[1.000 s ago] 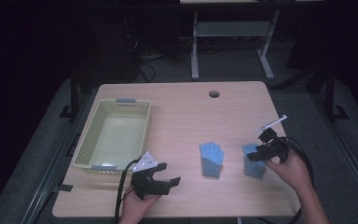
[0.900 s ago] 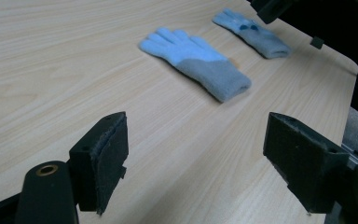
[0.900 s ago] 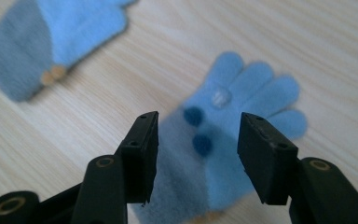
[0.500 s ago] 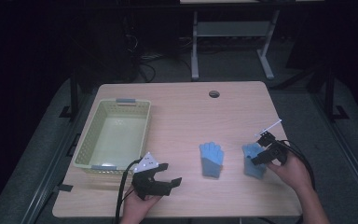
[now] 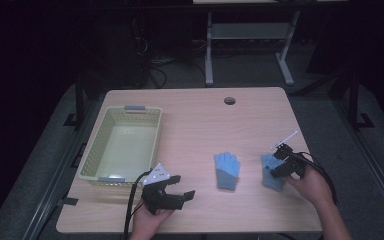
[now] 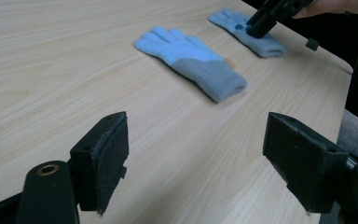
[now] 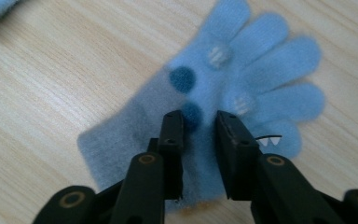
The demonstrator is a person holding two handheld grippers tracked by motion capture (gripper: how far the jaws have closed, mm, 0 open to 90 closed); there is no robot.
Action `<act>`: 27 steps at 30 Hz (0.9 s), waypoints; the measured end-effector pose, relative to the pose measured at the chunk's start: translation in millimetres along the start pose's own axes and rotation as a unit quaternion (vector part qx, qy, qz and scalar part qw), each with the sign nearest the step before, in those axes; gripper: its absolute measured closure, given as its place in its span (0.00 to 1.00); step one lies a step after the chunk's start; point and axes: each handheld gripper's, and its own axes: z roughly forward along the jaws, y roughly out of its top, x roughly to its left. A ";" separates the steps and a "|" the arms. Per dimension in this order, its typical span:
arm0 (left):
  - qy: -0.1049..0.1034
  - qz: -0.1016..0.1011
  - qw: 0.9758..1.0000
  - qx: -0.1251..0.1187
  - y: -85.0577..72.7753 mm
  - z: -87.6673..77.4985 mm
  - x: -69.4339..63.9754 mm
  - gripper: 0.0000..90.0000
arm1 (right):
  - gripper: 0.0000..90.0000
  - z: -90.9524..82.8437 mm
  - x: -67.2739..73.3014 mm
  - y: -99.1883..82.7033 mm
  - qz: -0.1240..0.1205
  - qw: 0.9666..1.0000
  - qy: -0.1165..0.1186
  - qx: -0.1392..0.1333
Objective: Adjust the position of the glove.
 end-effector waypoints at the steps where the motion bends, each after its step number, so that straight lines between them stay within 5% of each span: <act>1: 0.001 0.000 1.000 0.000 -0.1 0.0 -0.1 0.24 | 0.83 0.1 0.1 0.1 -0.002 1.000 0.000 0.000; 13: 0.002 -0.002 1.000 -0.004 -0.1 -2.1 1.7 0.24 | 0.92 -5.5 -1.7 -1.4 -0.002 1.000 0.017 -0.008; 27: 0.004 0.001 1.000 -0.009 0.5 -3.5 0.3 0.25 | 0.93 -43.9 11.5 2.9 -0.021 0.998 0.011 -0.059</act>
